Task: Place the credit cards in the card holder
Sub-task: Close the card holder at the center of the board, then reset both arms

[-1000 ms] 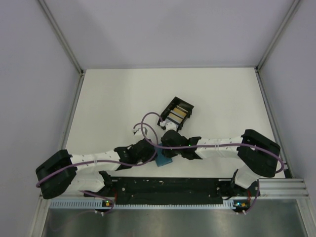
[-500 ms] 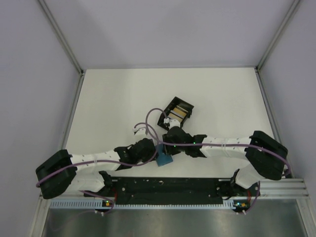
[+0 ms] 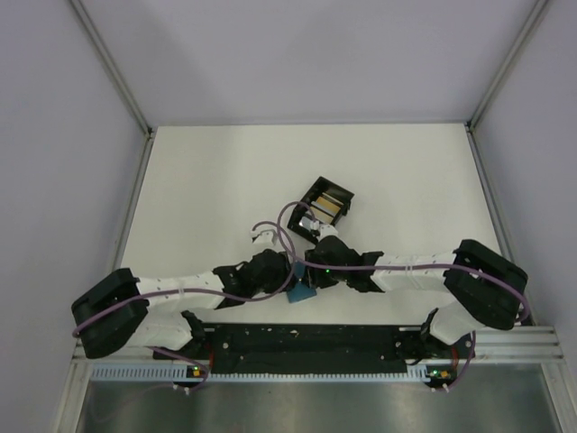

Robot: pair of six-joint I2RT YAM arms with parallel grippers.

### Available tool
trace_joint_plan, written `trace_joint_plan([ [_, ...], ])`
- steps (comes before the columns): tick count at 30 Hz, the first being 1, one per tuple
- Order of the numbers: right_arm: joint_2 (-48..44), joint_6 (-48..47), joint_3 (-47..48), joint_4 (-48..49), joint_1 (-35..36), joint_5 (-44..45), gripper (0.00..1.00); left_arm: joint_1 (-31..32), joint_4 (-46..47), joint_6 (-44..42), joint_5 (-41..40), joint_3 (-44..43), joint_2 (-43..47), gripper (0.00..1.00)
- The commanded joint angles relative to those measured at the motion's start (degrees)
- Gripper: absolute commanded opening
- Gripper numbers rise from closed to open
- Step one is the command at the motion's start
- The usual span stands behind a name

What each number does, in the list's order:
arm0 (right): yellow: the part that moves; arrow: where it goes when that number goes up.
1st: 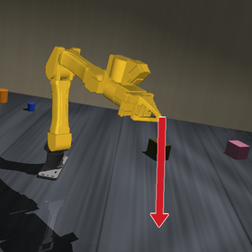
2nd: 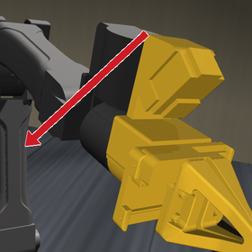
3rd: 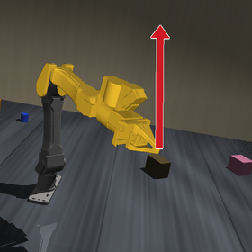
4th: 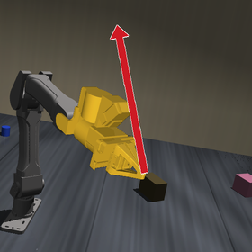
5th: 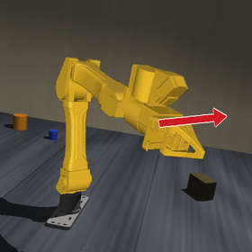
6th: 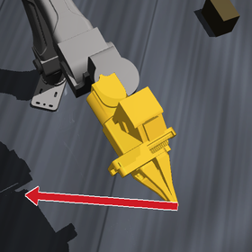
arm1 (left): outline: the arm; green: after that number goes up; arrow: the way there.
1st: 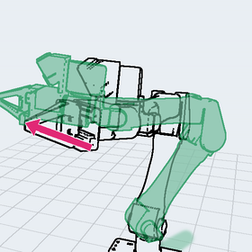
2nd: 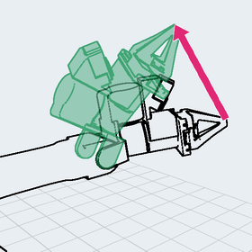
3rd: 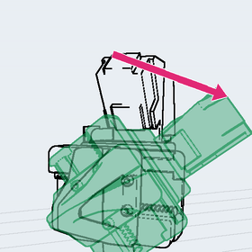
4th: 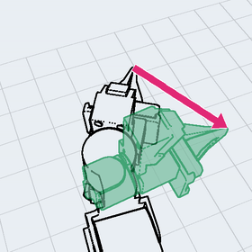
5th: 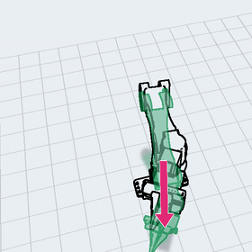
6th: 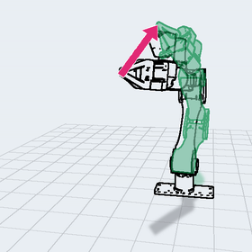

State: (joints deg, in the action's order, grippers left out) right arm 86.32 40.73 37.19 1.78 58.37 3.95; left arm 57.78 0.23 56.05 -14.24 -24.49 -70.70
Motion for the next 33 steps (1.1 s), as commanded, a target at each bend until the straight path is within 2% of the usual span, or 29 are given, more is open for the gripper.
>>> trace_joint_plan([
  [1, -0.6, 3.0, -2.7, 4.5, -0.3, -1.8, 0.41, -0.5, 2.6, -3.9, 2.2, -4.3, -3.8, 0.54],
  [9, -5.9, 6.6, -7.4, 5.0, -0.4, 3.4, 0.38, -1.9, 2.5, -7.0, 4.8, -10.6, -10.0, 0.53],
  [16, -10.3, 1.5, -5.9, -0.9, -2.8, 9.5, 0.43, -1.9, 0.8, -6.3, 4.0, -11.0, -9.9, 0.54],
  [18, -11.9, 0.2, -6.0, -1.6, -4.4, 9.8, 0.46, -1.9, 0.0, -6.0, 2.1, -10.8, -8.8, 0.72],
  [20, -13.3, -1.3, -6.0, -3.4, -6.2, 10.5, 0.48, -2.1, -5.9, -4.8, -1.1, -11.5, -8.0, 0.84],
  [24, -17.1, -3.6, -7.0, -5.4, -11.9, 9.9, 0.59, -2.8, -12.4, -5.2, -7.6, -13.7, -5.9, 0.98],
  [28, -22.1, -5.9, -8.0, -6.8, -18.5, 9.6, 0.75, -6.8, -14.7, -6.7, -10.5, -13.6, -1.9, 0.98],
  [30, -24.4, -7.2, -8.4, -7.7, -22.2, 9.6, 0.85, -13.0, -14.5, -8.1, -7.9, -12.5, 0.3, 0.98],
  [33, -27.3, -8.3, -8.9, -8.7, -30.1, 6.6, 0.90, -20.7, -14.1, -9.7, -5.2, -10.1, 4.1, 0.98],
])
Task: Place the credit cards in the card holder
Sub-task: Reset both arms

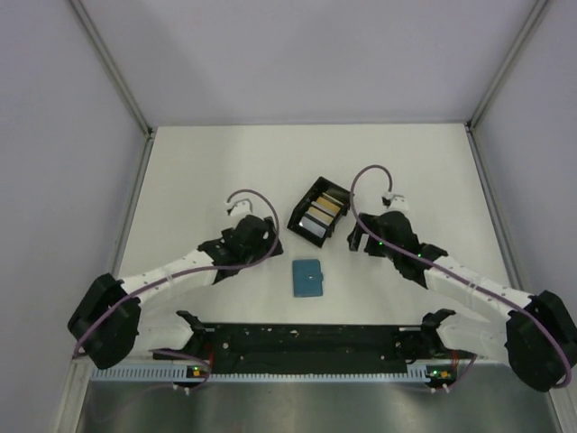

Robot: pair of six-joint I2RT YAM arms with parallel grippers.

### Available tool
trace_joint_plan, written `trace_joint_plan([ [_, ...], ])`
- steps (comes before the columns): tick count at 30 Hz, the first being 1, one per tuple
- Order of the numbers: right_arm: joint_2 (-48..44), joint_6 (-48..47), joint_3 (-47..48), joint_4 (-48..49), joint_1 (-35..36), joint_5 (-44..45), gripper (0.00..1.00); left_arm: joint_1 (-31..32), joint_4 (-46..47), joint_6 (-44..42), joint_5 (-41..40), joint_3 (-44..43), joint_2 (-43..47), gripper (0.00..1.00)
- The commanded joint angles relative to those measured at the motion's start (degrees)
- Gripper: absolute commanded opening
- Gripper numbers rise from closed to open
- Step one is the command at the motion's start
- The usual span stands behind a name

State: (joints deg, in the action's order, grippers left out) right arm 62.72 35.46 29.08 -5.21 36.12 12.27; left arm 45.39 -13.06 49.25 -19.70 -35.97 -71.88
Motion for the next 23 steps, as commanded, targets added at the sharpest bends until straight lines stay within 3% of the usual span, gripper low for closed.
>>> trace_joint_plan([
  [1, -4.4, -3.4, -0.9, -2.1, -10.1, -2.2, 0.91, -9.9, -0.9, -3.7, -0.2, 2.0, 6.6, 0.98],
  [6, -8.2, -6.8, -0.3, -4.5, -14.2, 4.1, 0.99, -11.7, -4.7, -5.6, -6.2, 2.0, 11.8, 0.98],
  [14, -6.6, -10.2, -0.2, -1.6, -16.9, 22.9, 0.99, -11.7, -5.2, -4.5, -10.0, 2.0, 13.6, 0.98],
  [17, -5.0, -9.6, 0.3, -0.5, -21.6, 22.5, 0.99, -11.7, -5.2, -3.9, -10.6, 1.6, 13.3, 0.98],
  [20, -4.2, -12.9, -1.5, 4.7, -24.6, 24.8, 0.99, -11.8, -4.9, -3.6, -10.5, 1.6, 13.6, 0.98],
  [23, -0.8, -16.6, -7.7, 21.5, -26.2, 26.5, 0.99, -11.6, -2.9, -4.2, -11.5, 2.7, 14.7, 0.98],
])
